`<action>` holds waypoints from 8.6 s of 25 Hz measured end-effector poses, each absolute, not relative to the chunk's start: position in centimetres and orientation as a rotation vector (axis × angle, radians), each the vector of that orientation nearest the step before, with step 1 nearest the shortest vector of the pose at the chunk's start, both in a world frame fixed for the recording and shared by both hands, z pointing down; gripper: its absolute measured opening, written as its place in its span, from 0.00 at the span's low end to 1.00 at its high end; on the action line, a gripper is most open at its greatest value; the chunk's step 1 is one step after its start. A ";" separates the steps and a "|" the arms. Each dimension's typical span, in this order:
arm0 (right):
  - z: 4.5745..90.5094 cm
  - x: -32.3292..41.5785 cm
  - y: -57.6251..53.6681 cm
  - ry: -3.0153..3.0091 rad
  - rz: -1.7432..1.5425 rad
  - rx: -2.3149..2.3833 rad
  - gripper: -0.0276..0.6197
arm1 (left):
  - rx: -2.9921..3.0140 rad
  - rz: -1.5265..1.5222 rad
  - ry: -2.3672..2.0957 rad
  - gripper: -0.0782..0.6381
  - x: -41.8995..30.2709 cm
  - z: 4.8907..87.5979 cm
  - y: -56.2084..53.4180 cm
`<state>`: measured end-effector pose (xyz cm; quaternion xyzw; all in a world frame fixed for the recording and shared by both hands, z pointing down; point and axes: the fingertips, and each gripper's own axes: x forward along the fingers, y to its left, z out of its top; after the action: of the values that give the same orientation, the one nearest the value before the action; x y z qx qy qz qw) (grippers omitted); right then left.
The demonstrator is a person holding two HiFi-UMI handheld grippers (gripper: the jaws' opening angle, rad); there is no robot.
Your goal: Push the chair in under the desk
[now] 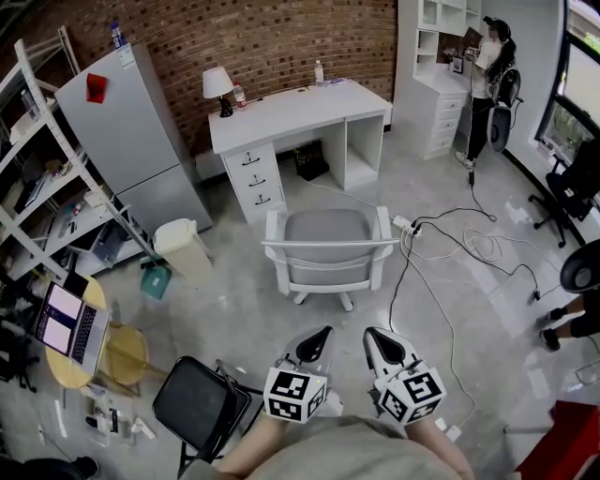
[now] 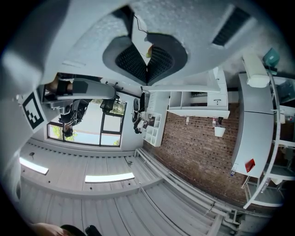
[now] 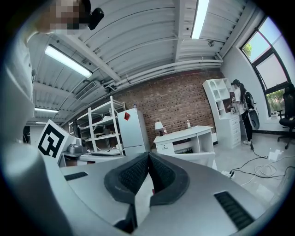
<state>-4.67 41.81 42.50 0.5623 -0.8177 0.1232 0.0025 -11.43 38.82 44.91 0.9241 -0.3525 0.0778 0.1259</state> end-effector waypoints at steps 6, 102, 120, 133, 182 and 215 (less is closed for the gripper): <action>41.8 -4.7 38.2 -2.571 0.369 1.761 0.05 | 2.686 0.218 -1.027 0.12 -11.4 44.5 35.3; 52.5 -0.8 11.2 -2.206 0.132 1.078 0.19 | 2.902 1.140 -0.442 0.34 -9.2 57.0 9.2; 58.0 -0.8 11.3 -1.966 -0.035 0.586 0.19 | 2.918 1.696 -0.055 0.36 -9.3 61.6 8.8; 62.1 -1.0 10.4 -1.830 -0.119 0.442 0.19 | 2.853 2.011 0.060 0.36 -9.3 65.4 7.8; 66.0 0.9 6.9 -1.711 -0.238 0.388 0.06 | 2.820 2.197 0.212 0.16 -7.6 68.0 5.3; 65.8 4.6 -0.5 -1.713 -0.271 0.366 0.06 | 2.797 2.195 0.170 0.16 -4.0 67.8 -1.8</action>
<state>4.62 -0.47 65.82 0.1600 -0.7485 -0.1183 0.6325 -3.99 -1.81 67.83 0.7687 0.0468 0.6032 -0.2076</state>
